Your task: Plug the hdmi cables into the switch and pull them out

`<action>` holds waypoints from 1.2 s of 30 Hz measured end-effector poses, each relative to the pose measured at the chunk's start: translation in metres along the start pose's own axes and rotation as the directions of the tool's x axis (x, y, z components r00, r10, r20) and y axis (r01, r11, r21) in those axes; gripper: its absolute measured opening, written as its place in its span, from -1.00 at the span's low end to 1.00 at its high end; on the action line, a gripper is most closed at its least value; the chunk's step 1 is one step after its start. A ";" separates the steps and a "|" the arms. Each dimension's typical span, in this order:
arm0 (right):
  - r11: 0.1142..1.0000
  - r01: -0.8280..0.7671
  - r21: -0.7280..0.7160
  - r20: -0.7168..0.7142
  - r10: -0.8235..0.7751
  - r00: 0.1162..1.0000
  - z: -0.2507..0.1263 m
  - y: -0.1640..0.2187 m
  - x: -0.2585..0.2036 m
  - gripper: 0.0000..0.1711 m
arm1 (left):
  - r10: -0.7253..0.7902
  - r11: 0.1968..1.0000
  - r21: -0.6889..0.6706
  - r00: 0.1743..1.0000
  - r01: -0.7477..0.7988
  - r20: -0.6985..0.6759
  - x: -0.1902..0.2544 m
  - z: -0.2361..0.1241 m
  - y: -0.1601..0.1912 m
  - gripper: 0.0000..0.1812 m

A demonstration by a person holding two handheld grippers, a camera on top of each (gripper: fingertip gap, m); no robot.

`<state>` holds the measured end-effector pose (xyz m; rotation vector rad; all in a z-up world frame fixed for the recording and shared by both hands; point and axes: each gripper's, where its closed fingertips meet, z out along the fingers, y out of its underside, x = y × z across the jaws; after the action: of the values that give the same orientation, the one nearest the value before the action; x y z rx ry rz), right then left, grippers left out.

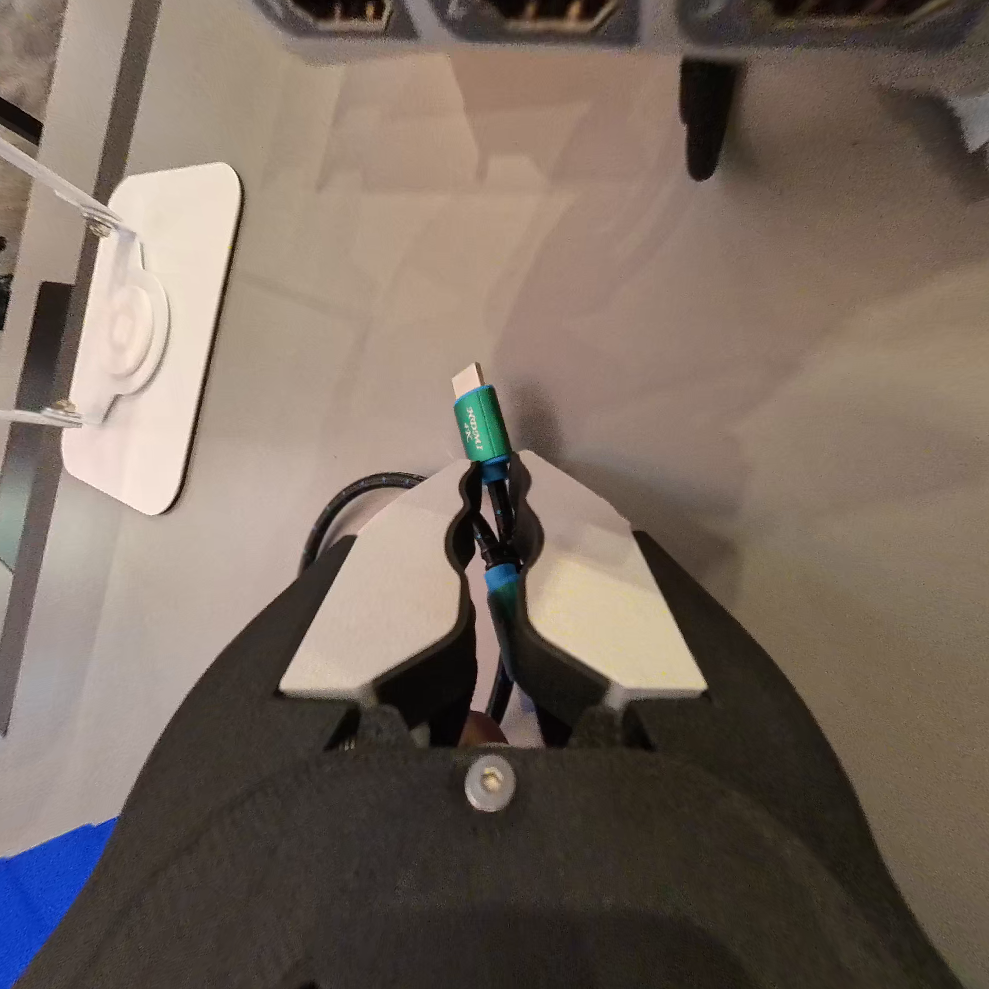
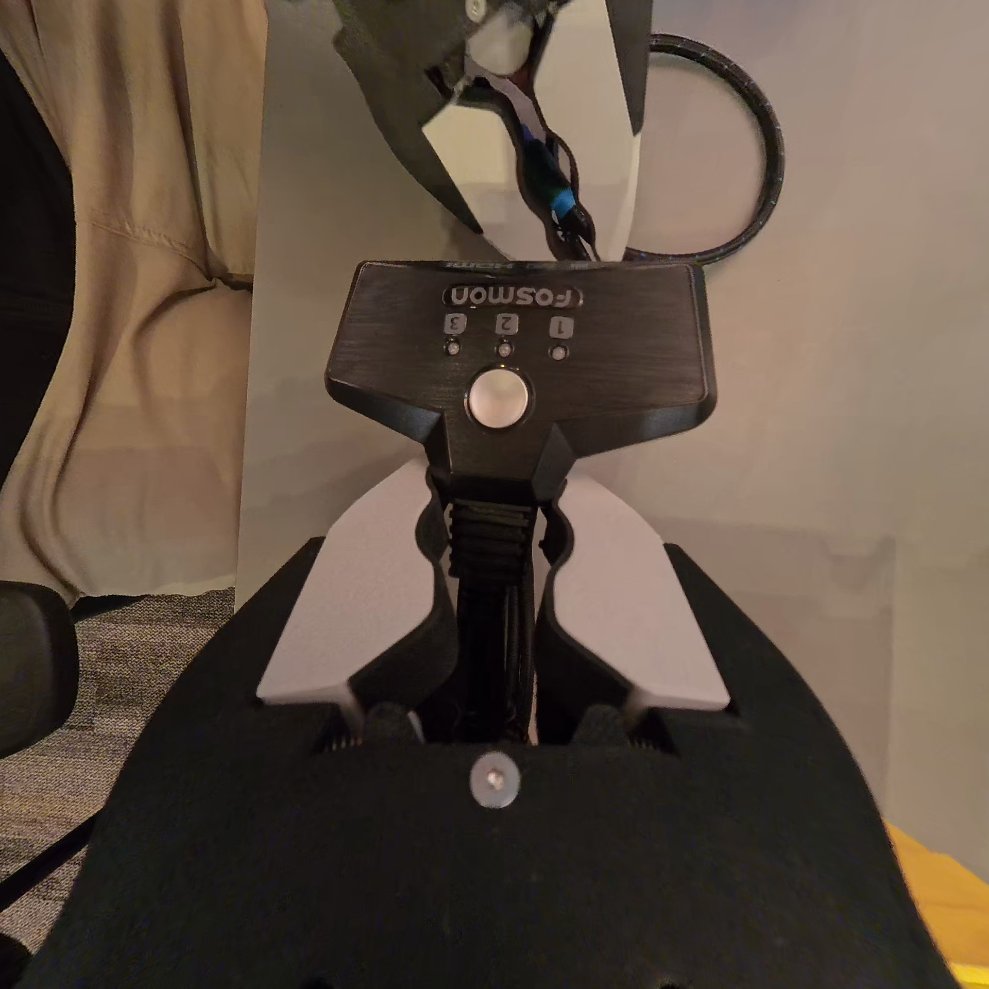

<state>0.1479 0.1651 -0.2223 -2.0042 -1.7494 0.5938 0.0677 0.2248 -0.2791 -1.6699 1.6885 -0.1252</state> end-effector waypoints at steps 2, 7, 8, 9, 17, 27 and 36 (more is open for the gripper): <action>1.000 0.002 -0.001 0.003 -0.001 1.000 0.000 0.000 -0.001 -0.63 | 0.016 1.000 0.018 1.000 -0.017 0.017 0.001 -0.010 -0.004 -0.90; 1.000 0.003 -0.009 0.025 -0.003 1.000 0.001 0.000 -0.002 -0.63 | 0.093 0.993 0.067 0.989 -0.101 0.111 -0.003 -0.042 -0.019 -0.97; 1.000 0.003 -0.012 0.030 -0.003 1.000 0.001 0.000 -0.002 -0.63 | 0.119 0.990 0.064 0.985 -0.128 0.128 -0.002 -0.047 -0.021 -0.99; 1.000 0.002 -0.016 0.035 -0.001 0.999 0.001 0.000 -0.001 -0.63 | 0.161 0.984 0.045 0.976 -0.170 0.150 -0.003 -0.051 -0.021 -1.00; 0.999 -0.006 -0.039 0.041 0.008 0.999 0.003 -0.002 0.001 -0.63 | 0.133 0.991 -0.010 0.962 -0.135 0.238 -0.020 -0.042 -0.014 -0.83; 1.000 -0.017 -0.026 0.039 0.018 0.999 0.000 -0.001 0.004 -0.63 | -0.167 0.974 -0.142 0.984 0.174 0.060 -0.030 0.026 0.019 -0.76; 1.000 -0.024 0.001 0.046 0.024 0.999 -0.002 0.001 0.006 -0.63 | -0.150 0.981 -0.107 0.984 0.160 0.092 -0.030 0.023 0.019 -0.87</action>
<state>0.1501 0.1709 -0.2215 -2.0285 -1.7525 0.6542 0.0613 0.2644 -0.2930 -1.8654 1.5278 -0.0332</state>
